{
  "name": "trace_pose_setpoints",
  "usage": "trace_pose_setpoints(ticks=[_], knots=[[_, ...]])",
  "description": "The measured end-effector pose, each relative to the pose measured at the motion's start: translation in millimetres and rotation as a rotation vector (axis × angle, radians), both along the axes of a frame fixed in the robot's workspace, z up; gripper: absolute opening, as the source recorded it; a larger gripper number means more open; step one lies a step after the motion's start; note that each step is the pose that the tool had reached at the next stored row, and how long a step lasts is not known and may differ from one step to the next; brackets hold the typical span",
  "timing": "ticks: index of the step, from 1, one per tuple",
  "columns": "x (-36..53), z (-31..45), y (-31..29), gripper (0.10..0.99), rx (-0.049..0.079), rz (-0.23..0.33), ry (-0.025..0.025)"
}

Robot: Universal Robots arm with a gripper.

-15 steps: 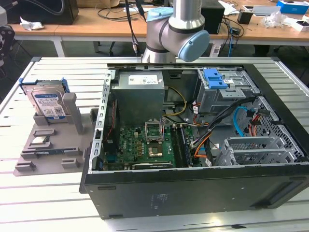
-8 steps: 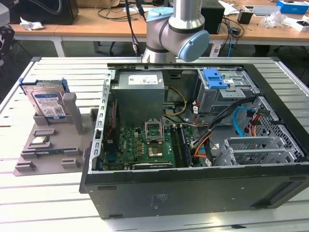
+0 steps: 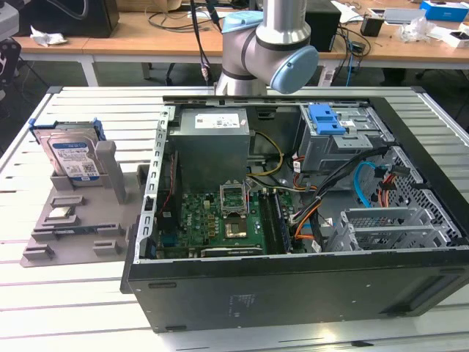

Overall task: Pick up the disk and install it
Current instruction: 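Pick up the disk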

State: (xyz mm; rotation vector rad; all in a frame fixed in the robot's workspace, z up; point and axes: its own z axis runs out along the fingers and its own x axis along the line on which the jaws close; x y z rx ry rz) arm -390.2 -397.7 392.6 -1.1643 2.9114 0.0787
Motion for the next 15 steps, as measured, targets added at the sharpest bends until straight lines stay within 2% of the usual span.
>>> trace_pose_setpoints(ticks=[15], knots=[[0.0, 0.0, 0.0, 0.106, 0.000, 0.151, 0.0000]])
